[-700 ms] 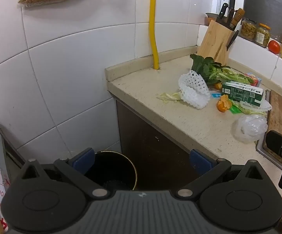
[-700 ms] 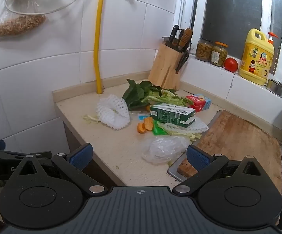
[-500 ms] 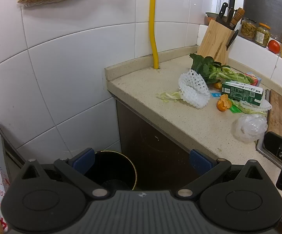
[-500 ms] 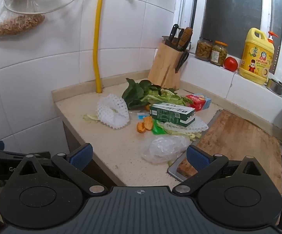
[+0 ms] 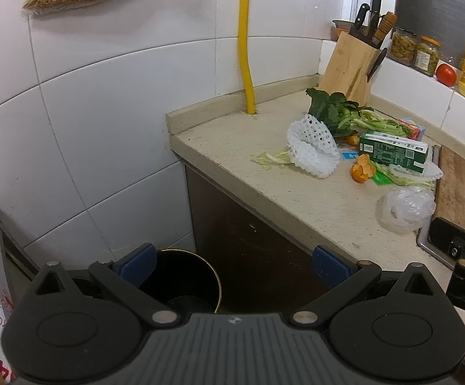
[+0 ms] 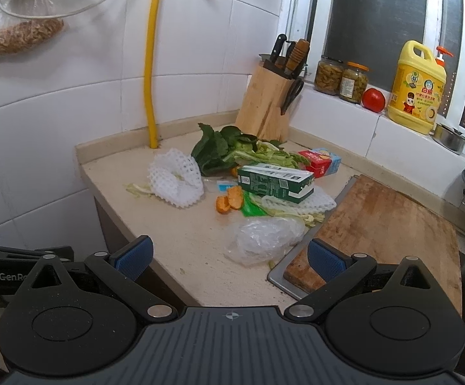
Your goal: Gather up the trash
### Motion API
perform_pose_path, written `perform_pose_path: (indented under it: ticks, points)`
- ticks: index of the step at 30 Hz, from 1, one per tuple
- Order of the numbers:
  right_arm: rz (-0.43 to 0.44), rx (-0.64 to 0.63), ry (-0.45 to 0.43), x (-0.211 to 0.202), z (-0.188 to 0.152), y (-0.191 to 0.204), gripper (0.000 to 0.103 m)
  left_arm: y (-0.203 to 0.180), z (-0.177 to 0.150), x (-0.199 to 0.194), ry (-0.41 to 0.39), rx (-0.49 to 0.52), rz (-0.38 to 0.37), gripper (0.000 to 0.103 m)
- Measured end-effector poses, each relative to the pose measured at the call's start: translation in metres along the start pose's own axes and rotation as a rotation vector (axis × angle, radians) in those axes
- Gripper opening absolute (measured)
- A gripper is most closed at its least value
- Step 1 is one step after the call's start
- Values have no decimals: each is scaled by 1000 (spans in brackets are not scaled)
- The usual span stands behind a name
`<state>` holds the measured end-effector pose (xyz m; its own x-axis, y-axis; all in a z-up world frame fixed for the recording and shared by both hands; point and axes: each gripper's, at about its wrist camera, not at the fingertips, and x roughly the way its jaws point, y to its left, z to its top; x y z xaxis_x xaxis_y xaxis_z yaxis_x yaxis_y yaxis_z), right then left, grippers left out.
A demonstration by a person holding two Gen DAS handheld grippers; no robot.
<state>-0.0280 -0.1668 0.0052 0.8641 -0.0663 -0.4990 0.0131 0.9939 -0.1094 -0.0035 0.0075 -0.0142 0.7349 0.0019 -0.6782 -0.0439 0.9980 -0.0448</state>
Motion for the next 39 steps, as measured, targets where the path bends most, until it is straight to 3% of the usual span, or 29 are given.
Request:
perform_pose_path:
  ticks: [12,16,39]
  points:
    - [0,-8,92,3,0,2,103,2,0,-3,0,5,-13,100]
    - [-3,-14,58,5,0,5,103,3,0,-2,2,7,-16,100]
    - [27,-11,88,38,5,-15,103,-22,17,28,29,21,-41,99]
